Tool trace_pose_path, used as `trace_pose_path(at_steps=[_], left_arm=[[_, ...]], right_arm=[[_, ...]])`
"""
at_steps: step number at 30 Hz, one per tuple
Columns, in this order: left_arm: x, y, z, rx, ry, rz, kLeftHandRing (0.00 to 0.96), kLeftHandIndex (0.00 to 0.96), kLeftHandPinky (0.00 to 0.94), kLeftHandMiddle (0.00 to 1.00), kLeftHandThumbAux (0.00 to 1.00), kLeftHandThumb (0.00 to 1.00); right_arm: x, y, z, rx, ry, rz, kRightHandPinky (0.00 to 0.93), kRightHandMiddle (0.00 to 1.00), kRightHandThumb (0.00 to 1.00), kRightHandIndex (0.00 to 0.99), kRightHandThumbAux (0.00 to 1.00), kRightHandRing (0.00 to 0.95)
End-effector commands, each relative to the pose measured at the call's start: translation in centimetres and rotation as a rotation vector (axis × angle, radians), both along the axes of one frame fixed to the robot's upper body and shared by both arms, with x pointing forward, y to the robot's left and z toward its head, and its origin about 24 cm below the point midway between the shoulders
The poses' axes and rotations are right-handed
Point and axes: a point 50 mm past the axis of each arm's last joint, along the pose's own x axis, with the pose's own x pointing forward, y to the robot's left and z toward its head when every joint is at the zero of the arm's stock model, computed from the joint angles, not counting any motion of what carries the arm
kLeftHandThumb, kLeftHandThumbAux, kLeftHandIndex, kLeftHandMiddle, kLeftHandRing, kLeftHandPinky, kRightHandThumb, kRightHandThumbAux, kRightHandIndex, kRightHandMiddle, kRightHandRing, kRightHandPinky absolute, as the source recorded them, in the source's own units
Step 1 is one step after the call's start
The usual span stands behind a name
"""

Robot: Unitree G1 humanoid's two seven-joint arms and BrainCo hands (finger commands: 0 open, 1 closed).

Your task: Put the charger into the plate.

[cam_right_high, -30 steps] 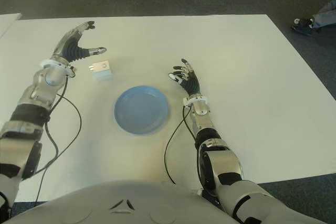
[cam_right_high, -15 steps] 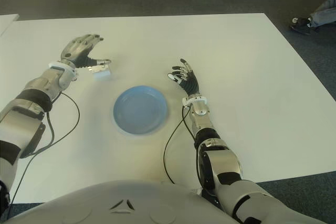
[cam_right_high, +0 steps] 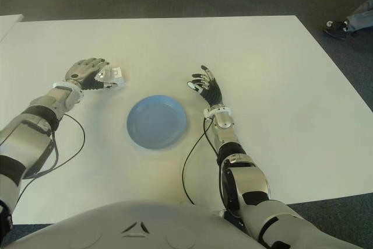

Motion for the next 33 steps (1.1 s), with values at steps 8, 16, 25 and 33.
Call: trace_pose_path(at_steps=[8, 16, 25, 33], left_arm=[[-0.8, -0.6, -2.4, -0.004, 0.182, 0.088, 0.000, 0.000, 0.000, 0.000, 0.234, 0.198], [-0.9, -0.9, -2.8, -0.096, 0.227, 0.159, 0.000, 0.000, 0.000, 0.000, 0.248, 0.171], [-1.7, -0.9, -4.0, -0.176, 0.275, 0.217, 0.000, 0.000, 0.000, 0.000, 0.270, 0.150], [-2.2, -1.1, -4.6, -0.245, 0.302, 0.262, 0.000, 0.000, 0.000, 0.000, 0.281, 0.148]], right_arm=[[-3.6, -1.0, -4.6, -0.008, 0.232, -0.011, 0.304, 0.310, 0.074, 0.071, 0.607, 0.326], [-3.9, -1.6, -4.6, -0.032, 0.225, 0.007, 0.291, 0.298, 0.050, 0.065, 0.581, 0.318], [-4.2, -2.1, -4.6, -0.037, 0.216, 0.017, 0.267, 0.283, 0.036, 0.061, 0.557, 0.299], [-4.5, -2.2, -4.6, -0.035, 0.213, 0.020, 0.275, 0.282, 0.046, 0.063, 0.565, 0.294]])
